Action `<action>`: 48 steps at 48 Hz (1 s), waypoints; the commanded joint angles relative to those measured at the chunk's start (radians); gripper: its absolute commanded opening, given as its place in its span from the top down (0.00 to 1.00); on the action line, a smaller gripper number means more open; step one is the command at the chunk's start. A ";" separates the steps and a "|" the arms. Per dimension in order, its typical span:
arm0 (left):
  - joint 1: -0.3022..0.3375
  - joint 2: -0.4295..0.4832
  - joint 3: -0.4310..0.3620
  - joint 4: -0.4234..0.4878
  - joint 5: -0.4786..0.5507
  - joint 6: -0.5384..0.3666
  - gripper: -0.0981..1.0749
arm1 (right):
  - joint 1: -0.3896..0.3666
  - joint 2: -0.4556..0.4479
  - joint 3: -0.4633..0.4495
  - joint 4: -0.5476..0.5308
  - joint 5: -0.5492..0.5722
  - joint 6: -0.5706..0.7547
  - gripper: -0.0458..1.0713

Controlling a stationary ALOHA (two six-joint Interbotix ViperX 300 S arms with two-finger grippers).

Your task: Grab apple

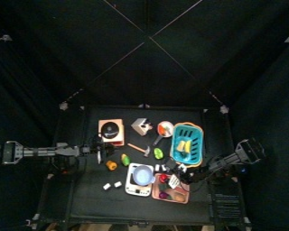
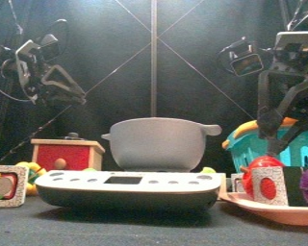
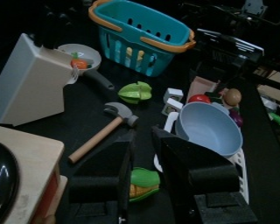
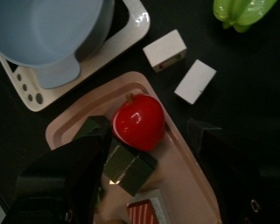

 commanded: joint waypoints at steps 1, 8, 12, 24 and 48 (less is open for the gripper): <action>0.000 0.002 -0.014 0.002 -0.005 0.003 0.35 | 0.000 0.015 -0.031 -0.005 -0.011 -0.002 0.07; 0.000 0.002 -0.005 0.000 -0.005 0.002 0.35 | 0.005 0.063 -0.057 -0.003 0.000 -0.003 0.07; 0.000 0.002 0.000 0.000 -0.005 0.002 0.35 | 0.005 0.067 -0.057 0.003 0.017 -0.003 0.07; -0.002 0.002 0.003 -0.002 -0.003 0.002 0.35 | 0.002 0.081 -0.055 0.006 0.044 -0.002 0.07; 0.000 0.002 0.008 0.000 -0.003 0.002 0.35 | 0.003 0.133 -0.072 0.017 0.040 -0.002 0.08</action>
